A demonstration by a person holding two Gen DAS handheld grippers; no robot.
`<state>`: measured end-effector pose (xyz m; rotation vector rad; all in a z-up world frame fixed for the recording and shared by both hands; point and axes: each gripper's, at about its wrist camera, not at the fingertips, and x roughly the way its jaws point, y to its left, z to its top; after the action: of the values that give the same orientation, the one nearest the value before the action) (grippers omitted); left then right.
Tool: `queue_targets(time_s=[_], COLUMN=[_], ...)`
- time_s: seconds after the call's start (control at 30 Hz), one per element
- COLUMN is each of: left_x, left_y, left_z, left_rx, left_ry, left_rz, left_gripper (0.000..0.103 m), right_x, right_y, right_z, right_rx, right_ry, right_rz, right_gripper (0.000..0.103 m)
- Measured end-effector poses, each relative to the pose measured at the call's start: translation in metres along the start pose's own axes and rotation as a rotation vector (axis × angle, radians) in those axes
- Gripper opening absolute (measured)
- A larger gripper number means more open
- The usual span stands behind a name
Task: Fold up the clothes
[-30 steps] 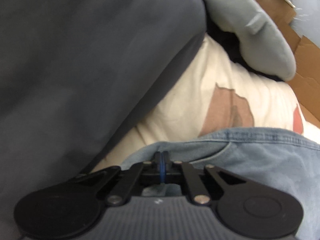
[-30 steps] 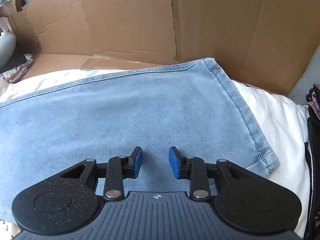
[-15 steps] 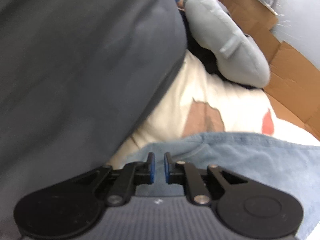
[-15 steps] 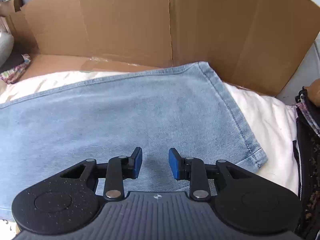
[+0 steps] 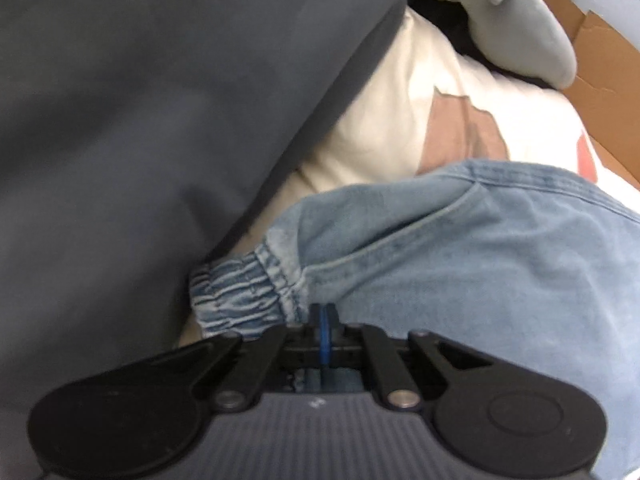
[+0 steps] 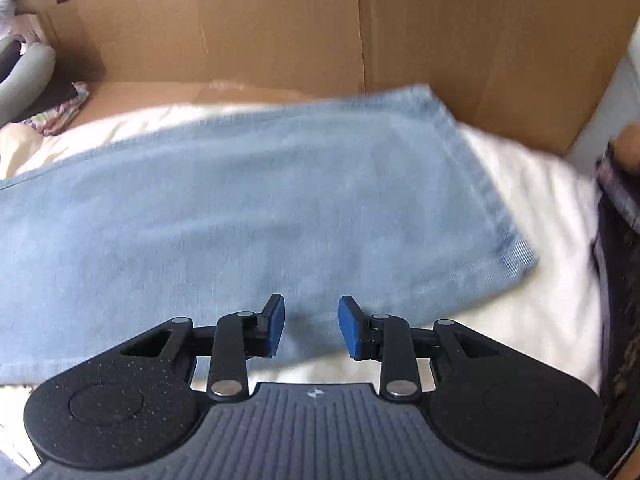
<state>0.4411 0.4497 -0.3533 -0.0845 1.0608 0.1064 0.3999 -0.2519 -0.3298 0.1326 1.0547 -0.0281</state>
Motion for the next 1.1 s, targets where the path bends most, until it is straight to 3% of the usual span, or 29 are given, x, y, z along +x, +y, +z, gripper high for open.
queue_targets(time_s=[0.3, 0.33, 0.4, 0.47, 0.53, 0.6, 0.67, 0.97, 1.1], left_x=[-0.008, -0.015, -0.032, -0.045, -0.054, -0.063, -0.068, -0.071, -0.1], left_y=[-0.025, -0.03, -0.041, -0.058, -0.076, -0.084, -0.087, -0.1, -0.102], left_z=[0.004, 0.0, -0.01, -0.022, -0.034, -0.046, -0.054, -0.074, -0.083], left_rx=[-0.027, -0.038, -0.059, -0.024, 0.046, 0.045, 0.011, 0.039, -0.031], left_ry=[-0.029, -0.048, -0.082, -0.07, -0.029, -0.008, 0.001, 0.024, 0.074], left_rz=[0.113, 0.12, 0.111, 0.096, 0.121, 0.155, 0.169, 0.264, 0.297], left_gripper=[0.002, 0.007, 0.029, 0.061, 0.068, 0.069, 0.079, 0.085, 0.087], right_x=[0.018, 0.018, 0.016, 0.015, 0.016, 0.017, 0.017, 0.017, 0.012], right_y=[0.002, 0.0, -0.003, -0.005, -0.007, -0.009, -0.007, -0.001, -0.004], right_z=[-0.001, -0.002, -0.004, -0.007, -0.008, -0.008, -0.01, -0.011, -0.01], right_rx=[-0.051, -0.046, -0.044, -0.064, -0.092, -0.096, -0.123, -0.21, -0.237], right_ry=[-0.038, -0.042, -0.05, -0.057, -0.068, -0.086, -0.094, -0.095, -0.081], right_rz=[0.048, 0.056, 0.072, 0.087, 0.105, 0.123, 0.125, 0.137, 0.158], right_gripper=[0.057, 0.058, 0.058, 0.058, 0.059, 0.062, 0.063, 0.071, 0.071])
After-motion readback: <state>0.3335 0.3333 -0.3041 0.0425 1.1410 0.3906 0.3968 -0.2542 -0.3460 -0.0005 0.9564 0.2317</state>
